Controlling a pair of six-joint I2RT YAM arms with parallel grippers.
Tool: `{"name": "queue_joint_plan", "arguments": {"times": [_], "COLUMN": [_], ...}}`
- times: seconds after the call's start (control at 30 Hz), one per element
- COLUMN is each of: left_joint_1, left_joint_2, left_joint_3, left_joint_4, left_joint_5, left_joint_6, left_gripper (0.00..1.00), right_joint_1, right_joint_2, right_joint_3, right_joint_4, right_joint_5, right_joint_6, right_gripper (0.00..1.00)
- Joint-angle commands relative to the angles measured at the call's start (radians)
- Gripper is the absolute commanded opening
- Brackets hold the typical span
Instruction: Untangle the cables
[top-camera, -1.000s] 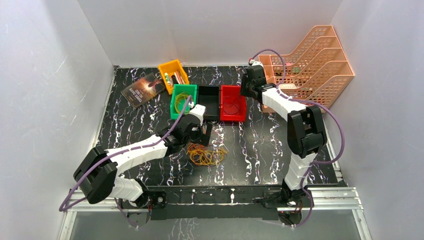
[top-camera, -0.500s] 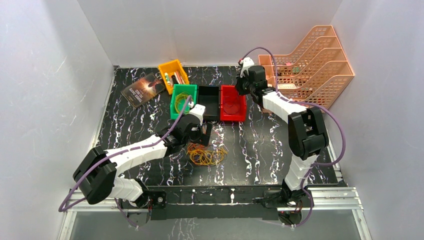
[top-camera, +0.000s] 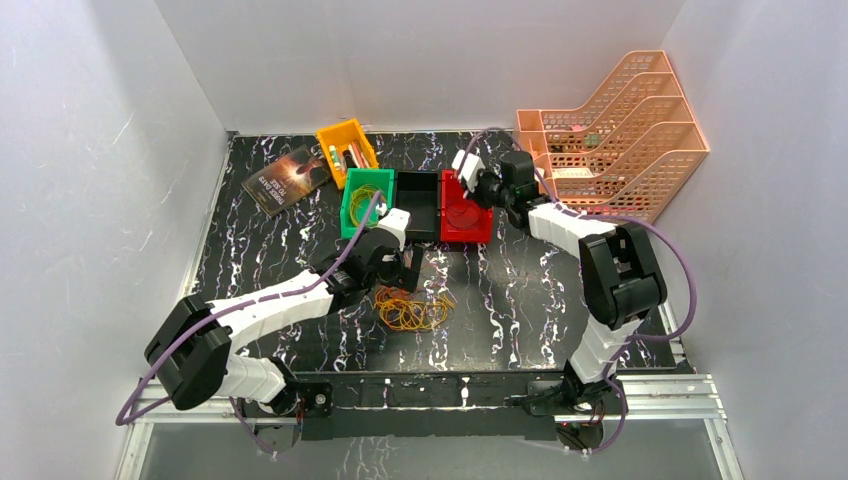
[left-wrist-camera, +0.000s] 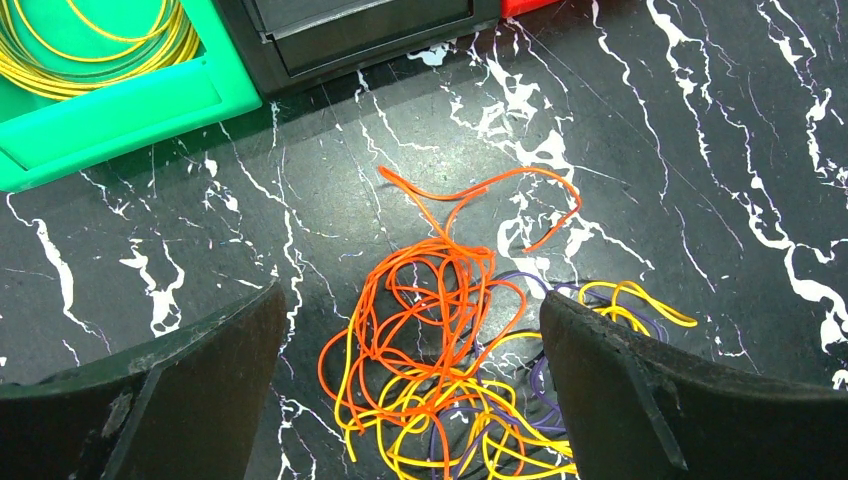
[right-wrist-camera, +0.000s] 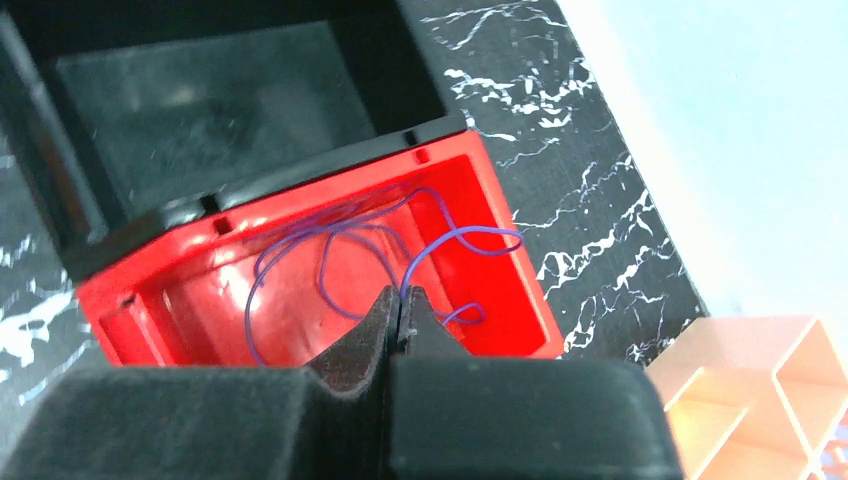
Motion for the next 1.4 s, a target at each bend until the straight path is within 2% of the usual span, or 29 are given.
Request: {"name": "queue_joint_plan", "arguments": {"times": [0.0, 0.17, 0.4, 0.67, 1.13, 1.2, 1.27, 1.37], "left_joint_1": [0.005, 0.005, 0.005, 0.005, 0.005, 0.005, 0.005, 0.005], "left_joint_2": [-0.033, -0.023, -0.001, -0.003, -0.007, -0.009, -0.009, -0.008], "left_joint_3": [0.021, 0.022, 0.036, 0.031, 0.027, 0.026, 0.026, 0.025], "left_joint_4": [-0.020, -0.016, -0.018, -0.022, -0.027, -0.029, -0.030, -0.030], "left_joint_5": [-0.014, -0.009, -0.003, -0.001, -0.003, -0.003, -0.003, -0.003], "left_joint_6": [0.011, 0.010, 0.012, 0.009, 0.010, 0.010, 0.010, 0.009], "left_gripper": [0.98, 0.98, 0.98, 0.98, 0.98, 0.98, 0.98, 0.98], "right_joint_1": [0.020, 0.027, 0.066, 0.104, 0.104, 0.104, 0.105, 0.104], "right_joint_2": [-0.065, -0.084, -0.066, 0.046, 0.194, 0.206, 0.204, 0.181], "right_joint_3": [-0.062, -0.107, -0.116, -0.026, 0.061, 0.064, 0.059, 0.044], "right_joint_4": [-0.061, -0.135, -0.169, -0.164, -0.148, -0.136, -0.116, -0.086], "right_joint_5": [-0.069, -0.074, -0.089, -0.081, 0.052, 0.076, 0.084, 0.078], "right_joint_6": [-0.367, -0.453, -0.451, -0.284, -0.192, -0.181, -0.174, -0.158], "right_gripper": [0.00, 0.00, 0.00, 0.00, 0.00, 0.04, 0.14, 0.22]}}
